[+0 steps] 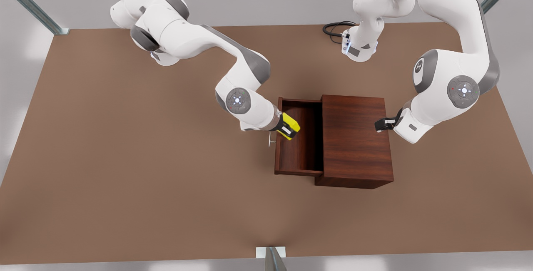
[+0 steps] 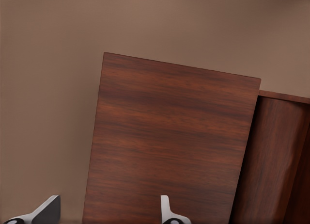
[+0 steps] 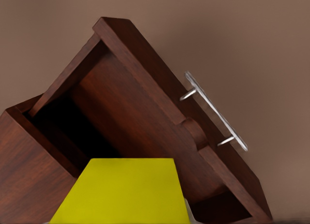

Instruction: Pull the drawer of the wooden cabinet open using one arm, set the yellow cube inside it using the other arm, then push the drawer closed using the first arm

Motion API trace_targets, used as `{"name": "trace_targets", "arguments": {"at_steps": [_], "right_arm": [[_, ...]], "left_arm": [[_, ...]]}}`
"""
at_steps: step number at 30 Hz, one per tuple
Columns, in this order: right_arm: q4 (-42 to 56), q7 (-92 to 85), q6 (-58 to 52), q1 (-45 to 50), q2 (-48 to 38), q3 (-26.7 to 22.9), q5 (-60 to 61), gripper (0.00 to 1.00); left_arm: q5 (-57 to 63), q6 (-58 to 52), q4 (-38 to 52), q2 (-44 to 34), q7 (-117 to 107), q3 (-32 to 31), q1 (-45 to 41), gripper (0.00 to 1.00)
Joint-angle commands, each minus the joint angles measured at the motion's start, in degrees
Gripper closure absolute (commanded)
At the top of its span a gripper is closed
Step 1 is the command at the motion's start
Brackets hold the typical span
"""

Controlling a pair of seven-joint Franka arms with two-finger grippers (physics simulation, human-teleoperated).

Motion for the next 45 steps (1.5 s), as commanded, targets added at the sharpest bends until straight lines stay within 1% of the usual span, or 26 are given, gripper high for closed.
{"name": "trace_targets", "arguments": {"at_steps": [1,5,6,9,10,11,18,21,23,25,26,27,29,32,35,36,37,38,39,41,42,43,44,45], "right_arm": [[0.7,28.5,1.9,2.3,1.4,-1.2,0.0,0.5],[1.8,30.0,1.6,6.2,4.7,-4.1,0.0,0.5],[3.6,30.2,1.6,7.2,6.8,-4.9,0.0,0.5],[3.9,30.4,1.8,7.8,8.0,-5.5,0.0,0.49],[3.9,30.2,1.7,7.7,8.0,-5.5,0.0,0.36],[3.8,30.1,1.7,7.7,8.0,-5.5,-0.1,0.0],[3.8,30.3,1.2,7.7,7.9,-5.5,-0.2,0.0],[3.8,31.5,1.9,9.9,8.1,-5.6,-0.2,0.0],[4.7,33.5,2.7,11.8,10.1,-6.9,-0.2,0.0],[5.4,33.8,3.1,12.7,11.6,-7.6,-0.2,0.0],[5.4,33.8,3.9,13.5,12.1,-9.1,-0.2,0.0],[5.3,33.8,3.8,13.5,12.2,-9.3,-0.2,0.0],[5.3,33.7,3.8,13.7,12.7,-10.1,-0.2,0.0],[5.4,33.5,1.0,13.0,9.8,-9.8,0.3,0.0],[5.4,33.5,-2.3,11.7,6.7,-9.8,3.9,0.0],[5.4,33.3,-4.9,10.3,4.4,-9.7,4.5,0.0],[5.3,32.9,-10.9,7.7,1.7,-8.0,4.3,0.0],[5.3,29.8,-18.4,-0.6,-4.1,-4.2,4.2,0.0],[5.4,26.1,-23.7,-4.6,-6.3,-3.2,4.1,0.0],[5.3,6.2,-41.4,-19.1,-9.4,-2.8,1.6,0.0],[5.3,-6.4,-49.4,-25.1,-9.8,-2.8,-4.3,0.0],[3.7,-20.5,-48.9,-31.5,-13.3,-2.0,-8.9,0.0],[-9.2,-36.1,-40.4,-35.8,-19.8,-2.1,-10.7,0.0],[-21.5,-48.0,-28.2,-40.0,-23.8,-2.6,-12.1,0.0]], "left_arm": [[0.0,0.0,0.0,-0.1,0.1,0.0,0.0,0.0],[0.0,-0.1,-0.1,0.2,-0.1,0.1,0.4,0.0],[0.0,-0.1,-0.1,0.2,-0.1,0.1,0.5,0.0],[0.0,-0.2,-0.4,0.0,-0.1,0.1,0.3,0.0],[0.0,-0.2,-0.4,0.0,-0.1,0.1,0.3,0.0],[0.0,-0.2,-0.5,0.0,-0.1,0.1,0.3,0.0],[0.0,-0.6,-0.4,-0.1,-0.1,0.1,0.1,0.0],[0.0,-0.5,-0.4,0.0,-0.1,0.1,0.0,0.0],[0.0,-0.8,-0.4,-0.6,-6.2,-0.2,-1.1,0.0],[-0.5,-6.2,0.3,-1.5,-5.8,-1.3,-1.5,0.0],[-0.6,-6.5,0.3,-1.9,-6.1,-1.5,-1.7,0.0],[-0.5,-7.7,0.3,-2.5,-6.5,-3.2,-1.7,0.0],[-0.7,-7.9,-0.4,-3.4,-6.5,-3.6,-1.8,0.0],[-0.6,-9.0,-0.8,-3.4,-6.5,-3.6,-2.7,0.0],[-0.5,-10.1,-1.7,-3.3,-6.5,-3.6,-4.9,0.0],[-0.4,-10.2,-2.1,-3.4,-6.5,-3.6,-4.9,0.0],[-0.4,-11.0,-2.4,-3.4,-6.4,-3.6,-4.9,0.0],[-0.4,-11.2,-2.3,-3.4,-6.3,-3.6,-5.0,0.0],[-0.4,-11.2,-2.3,-3.4,-6.3,-3.6,-5.0,0.0],[-0.7,-11.6,-2.0,-4.2,-6.5,-3.6,-5.0,0.0],[-0.7,-12.0,-1.9,-4.6,-6.5,-3.6,-5.1,0.0],[-0.7,-12.0,-1.8,-4.9,-6.5,-3.6,-5.4,0.0],[-0.7,-12.0,-1.9,-5.1,-6.5,-3.6,-5.4,0.0],[-0.6,-11.8,-1.6,-5.2,-6.6,-4.0,-6.1,0.0]]}}
